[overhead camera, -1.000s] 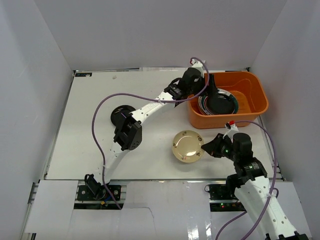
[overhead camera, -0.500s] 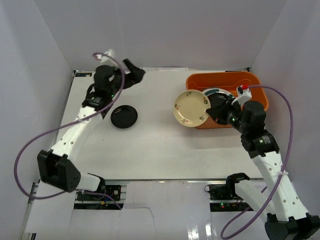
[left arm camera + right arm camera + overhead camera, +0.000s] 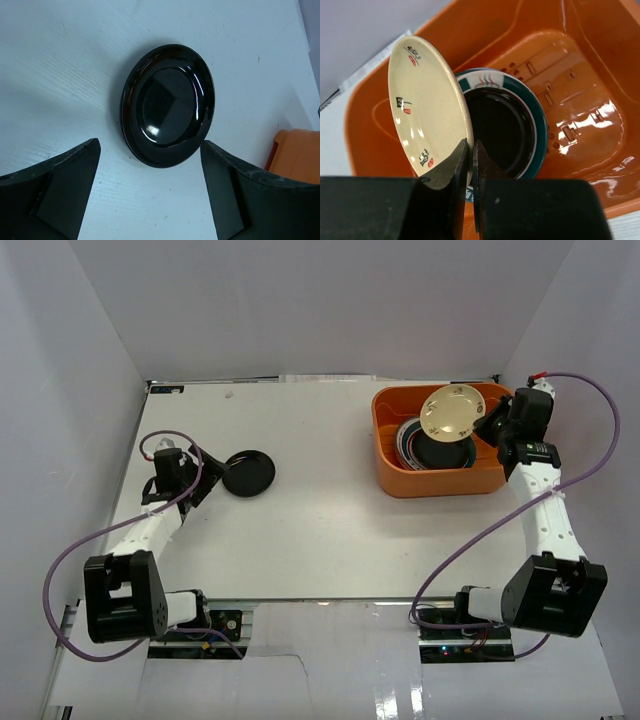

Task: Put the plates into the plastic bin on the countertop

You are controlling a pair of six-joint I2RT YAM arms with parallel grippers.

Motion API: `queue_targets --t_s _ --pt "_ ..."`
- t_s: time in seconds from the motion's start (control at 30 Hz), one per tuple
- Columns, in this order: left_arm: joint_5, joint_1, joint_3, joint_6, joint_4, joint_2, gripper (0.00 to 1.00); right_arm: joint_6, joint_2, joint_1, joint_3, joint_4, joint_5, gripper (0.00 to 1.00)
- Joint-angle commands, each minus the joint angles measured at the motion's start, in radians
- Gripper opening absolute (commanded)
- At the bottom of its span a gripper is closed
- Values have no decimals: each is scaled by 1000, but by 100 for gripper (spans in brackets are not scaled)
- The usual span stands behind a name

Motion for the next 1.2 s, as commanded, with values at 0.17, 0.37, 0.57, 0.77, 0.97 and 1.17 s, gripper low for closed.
queue_targets --t_s 0.17,0.37,0.57,0.77,0.97,1.17 --pt "56 21 10 -14 125 124 83 93 136 -64 -11 87 -103 11" --pt "64 21 47 -5 142 219 69 107 109 -65 -76 112 -64 40" --pt "84 21 56 -11 174 295 54 122 14 -65 -96 132 -133 71" --pt "82 21 65 -12 204 344 18 168 -182 28 -228 268 -218 73" --pt "87 21 53 -17 225 307 0 93 -189 450 -237 325 -183 75" --pt "208 21 -10 -67 291 108 0 33 -30 852 -119 302 -74 91"
